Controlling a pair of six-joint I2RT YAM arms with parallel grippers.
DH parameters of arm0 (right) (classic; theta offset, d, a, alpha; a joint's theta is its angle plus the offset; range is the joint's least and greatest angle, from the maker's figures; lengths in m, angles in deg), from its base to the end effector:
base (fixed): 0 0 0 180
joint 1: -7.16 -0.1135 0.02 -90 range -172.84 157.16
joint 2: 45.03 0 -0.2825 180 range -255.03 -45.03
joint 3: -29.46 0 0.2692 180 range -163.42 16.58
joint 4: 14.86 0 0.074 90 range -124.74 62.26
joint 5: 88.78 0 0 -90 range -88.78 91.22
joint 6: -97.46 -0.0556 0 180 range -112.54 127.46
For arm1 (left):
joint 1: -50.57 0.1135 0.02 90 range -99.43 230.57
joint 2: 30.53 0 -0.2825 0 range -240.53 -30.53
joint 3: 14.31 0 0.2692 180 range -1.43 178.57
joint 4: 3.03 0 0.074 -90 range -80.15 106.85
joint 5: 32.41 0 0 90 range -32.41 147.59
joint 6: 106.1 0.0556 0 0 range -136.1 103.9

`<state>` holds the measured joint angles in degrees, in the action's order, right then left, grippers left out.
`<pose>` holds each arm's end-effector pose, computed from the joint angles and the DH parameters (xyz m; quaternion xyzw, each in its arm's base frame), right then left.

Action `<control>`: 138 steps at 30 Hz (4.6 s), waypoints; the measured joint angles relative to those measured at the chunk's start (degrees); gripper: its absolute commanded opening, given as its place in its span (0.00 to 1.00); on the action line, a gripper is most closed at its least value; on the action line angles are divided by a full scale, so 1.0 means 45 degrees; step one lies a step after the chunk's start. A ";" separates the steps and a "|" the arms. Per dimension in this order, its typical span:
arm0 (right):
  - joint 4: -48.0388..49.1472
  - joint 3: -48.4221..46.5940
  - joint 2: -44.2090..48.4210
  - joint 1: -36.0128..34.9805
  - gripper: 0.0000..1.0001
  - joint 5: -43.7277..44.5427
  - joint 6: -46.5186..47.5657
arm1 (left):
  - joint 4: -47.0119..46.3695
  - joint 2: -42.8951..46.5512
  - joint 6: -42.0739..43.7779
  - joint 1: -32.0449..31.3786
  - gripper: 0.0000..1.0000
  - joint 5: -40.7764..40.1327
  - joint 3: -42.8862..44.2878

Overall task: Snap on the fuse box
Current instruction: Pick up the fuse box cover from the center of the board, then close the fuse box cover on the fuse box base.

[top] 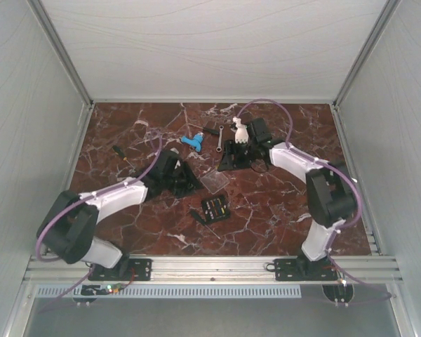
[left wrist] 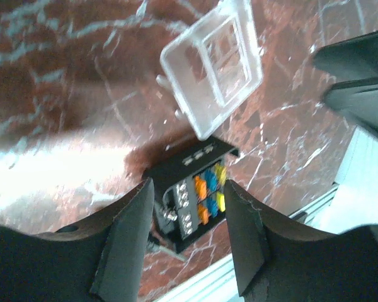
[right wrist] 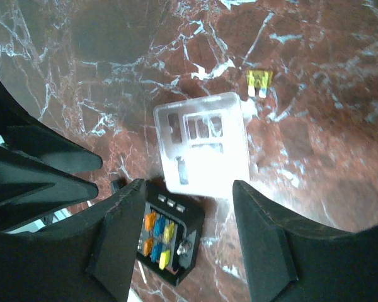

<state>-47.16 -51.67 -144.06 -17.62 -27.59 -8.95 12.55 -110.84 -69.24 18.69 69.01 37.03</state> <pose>0.3511 0.1916 0.2155 -0.1509 0.9021 0.3349 0.2263 0.2485 -0.1675 0.1714 -0.1315 0.9091 -0.3274 0.2213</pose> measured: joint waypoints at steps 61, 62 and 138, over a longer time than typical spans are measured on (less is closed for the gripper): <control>0.7407 0.7597 0.3429 -0.0413 0.00 -0.4668 -0.5974 | 0.0384 0.3191 -0.0282 -0.1277 0.59 0.0544 -0.2132; 0.7684 0.7737 0.3415 -0.0432 0.00 -0.4653 -0.6144 | 0.0384 0.3152 -0.0393 -0.1409 0.59 0.0500 -0.2195; 0.8150 0.8534 0.2390 -0.0413 0.24 -0.3614 -0.6071 | 0.0704 0.0942 -0.1243 -0.2288 0.52 -0.0374 -0.0709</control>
<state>-10.49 -13.26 -133.30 -19.48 -43.86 -36.27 15.72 -106.60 -74.84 8.39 67.33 33.84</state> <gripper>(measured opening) 0.163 0.528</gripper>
